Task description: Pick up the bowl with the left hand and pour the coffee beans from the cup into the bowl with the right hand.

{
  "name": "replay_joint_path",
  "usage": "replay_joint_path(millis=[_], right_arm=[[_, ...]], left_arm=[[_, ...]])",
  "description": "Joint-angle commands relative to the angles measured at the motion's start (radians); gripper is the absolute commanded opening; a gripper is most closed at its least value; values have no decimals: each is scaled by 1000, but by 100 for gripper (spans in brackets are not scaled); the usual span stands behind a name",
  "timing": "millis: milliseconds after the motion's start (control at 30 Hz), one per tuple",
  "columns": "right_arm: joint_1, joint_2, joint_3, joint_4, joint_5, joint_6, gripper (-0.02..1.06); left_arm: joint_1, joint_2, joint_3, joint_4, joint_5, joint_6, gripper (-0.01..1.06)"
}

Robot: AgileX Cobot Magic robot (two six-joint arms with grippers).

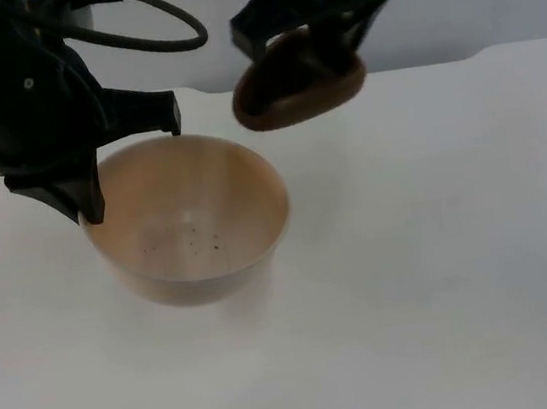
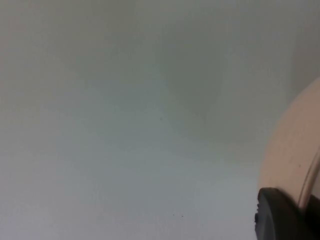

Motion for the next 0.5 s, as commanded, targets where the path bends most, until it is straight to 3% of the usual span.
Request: replay_joint_path(millis=[0,467], right_arm=[[18,12,-31,-18,19,4,0],[44,14,-36,-107,50,4,0]], left_arm=[[-5,-9,-2,-5,-5,-5,0],[-5,-9,-2,-6,-19,-5,0]])
